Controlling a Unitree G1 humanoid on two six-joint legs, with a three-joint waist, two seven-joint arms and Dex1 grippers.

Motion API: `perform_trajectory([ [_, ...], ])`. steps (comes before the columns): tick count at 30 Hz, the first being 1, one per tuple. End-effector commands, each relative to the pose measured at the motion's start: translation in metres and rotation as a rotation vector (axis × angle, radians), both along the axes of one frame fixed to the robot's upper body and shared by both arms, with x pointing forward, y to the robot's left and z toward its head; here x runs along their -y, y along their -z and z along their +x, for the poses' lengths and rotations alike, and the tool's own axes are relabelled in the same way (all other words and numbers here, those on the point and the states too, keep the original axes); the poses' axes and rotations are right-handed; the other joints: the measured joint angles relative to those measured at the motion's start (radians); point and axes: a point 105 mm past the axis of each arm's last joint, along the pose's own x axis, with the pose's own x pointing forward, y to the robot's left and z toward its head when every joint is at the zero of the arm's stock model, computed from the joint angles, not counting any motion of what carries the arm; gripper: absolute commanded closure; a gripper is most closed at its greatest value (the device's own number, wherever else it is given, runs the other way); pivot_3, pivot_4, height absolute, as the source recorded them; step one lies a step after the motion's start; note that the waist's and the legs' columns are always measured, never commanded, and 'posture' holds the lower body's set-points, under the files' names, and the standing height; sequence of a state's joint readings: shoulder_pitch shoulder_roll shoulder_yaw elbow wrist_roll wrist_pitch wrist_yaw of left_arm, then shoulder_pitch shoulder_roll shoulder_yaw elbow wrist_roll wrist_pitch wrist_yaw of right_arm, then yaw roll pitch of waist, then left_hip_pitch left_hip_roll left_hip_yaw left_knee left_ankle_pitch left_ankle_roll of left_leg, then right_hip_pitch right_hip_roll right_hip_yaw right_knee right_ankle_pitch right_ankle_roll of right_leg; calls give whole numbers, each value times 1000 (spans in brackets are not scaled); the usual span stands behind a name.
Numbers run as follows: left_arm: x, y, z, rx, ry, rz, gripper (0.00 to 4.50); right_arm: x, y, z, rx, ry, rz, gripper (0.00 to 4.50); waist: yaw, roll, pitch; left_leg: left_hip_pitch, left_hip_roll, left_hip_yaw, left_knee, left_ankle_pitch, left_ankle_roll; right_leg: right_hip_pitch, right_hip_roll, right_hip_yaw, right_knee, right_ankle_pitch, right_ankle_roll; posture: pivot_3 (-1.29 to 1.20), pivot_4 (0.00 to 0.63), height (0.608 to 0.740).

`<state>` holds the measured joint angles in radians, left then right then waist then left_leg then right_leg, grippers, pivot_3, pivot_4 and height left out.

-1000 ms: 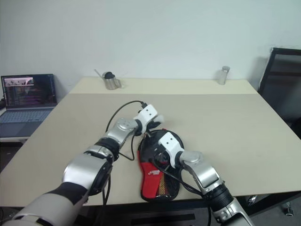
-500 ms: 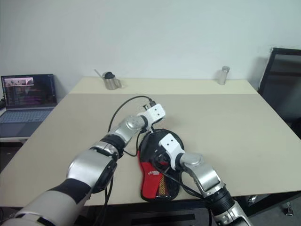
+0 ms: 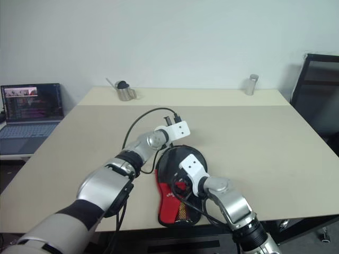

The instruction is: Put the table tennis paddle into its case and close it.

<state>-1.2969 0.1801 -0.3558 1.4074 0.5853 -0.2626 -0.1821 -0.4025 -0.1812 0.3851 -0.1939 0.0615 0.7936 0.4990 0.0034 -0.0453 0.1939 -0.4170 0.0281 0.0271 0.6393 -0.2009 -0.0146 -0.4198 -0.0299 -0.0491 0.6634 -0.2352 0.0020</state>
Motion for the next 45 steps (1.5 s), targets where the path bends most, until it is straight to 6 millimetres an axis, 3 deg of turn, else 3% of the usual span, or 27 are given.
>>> perform_trajectory([
  [1, 30, -31, -1, 133, 77, 36, 4069, 7, 56, -26, -226, 1, -119, 0, 0, 0, 0, 0, 0, 0, 0, 0, 0, 0, 0, 0, 0, 0, 0, 0, 150, 740],
  [12, 67, -59, -8, 230, 151, 56, 4069, 6, 57, -32, -240, 18, -108, 0, 0, -1, 0, 0, 0, 0, 0, 0, 0, 0, 0, 0, -1, 0, 0, 0, 150, 740],
  [20, 85, -59, -15, 236, 218, 71, 4069, 3, 56, -31, -235, 11, -106, 0, 0, -1, 0, 0, 0, 0, 0, 0, 0, 0, 0, 0, 0, 0, 0, 0, 150, 740],
  [24, 89, -49, -18, 197, 241, 69, 4069, 3, 56, -30, -234, 10, -105, 0, 0, -1, 0, 0, 0, 0, 0, 0, 0, 0, 0, 0, 0, 0, 0, 0, 150, 740],
  [31, 93, 6, -33, -46, 330, 121, 4069, 0, 55, -30, -231, 4, -100, 0, -2, 0, -2, 0, 0, 1, 0, -1, 0, 0, 0, 0, -1, 0, 0, 0, 150, 740],
  [36, 89, 22, -37, -110, 333, 133, 4069, -3, 54, -30, -228, -2, -98, 0, -4, 0, -3, 0, 1, 1, 0, -1, 0, 0, 0, 0, 0, 0, 0, 0, 150, 740],
  [45, 89, 17, -37, -103, 349, 100, 860, -2, 53, -27, -216, -1, -103, 0, -5, 0, -11, 0, 1, 1, 0, -1, 0, 0, 0, 1, 0, 0, 0, 0, 150, 740],
])
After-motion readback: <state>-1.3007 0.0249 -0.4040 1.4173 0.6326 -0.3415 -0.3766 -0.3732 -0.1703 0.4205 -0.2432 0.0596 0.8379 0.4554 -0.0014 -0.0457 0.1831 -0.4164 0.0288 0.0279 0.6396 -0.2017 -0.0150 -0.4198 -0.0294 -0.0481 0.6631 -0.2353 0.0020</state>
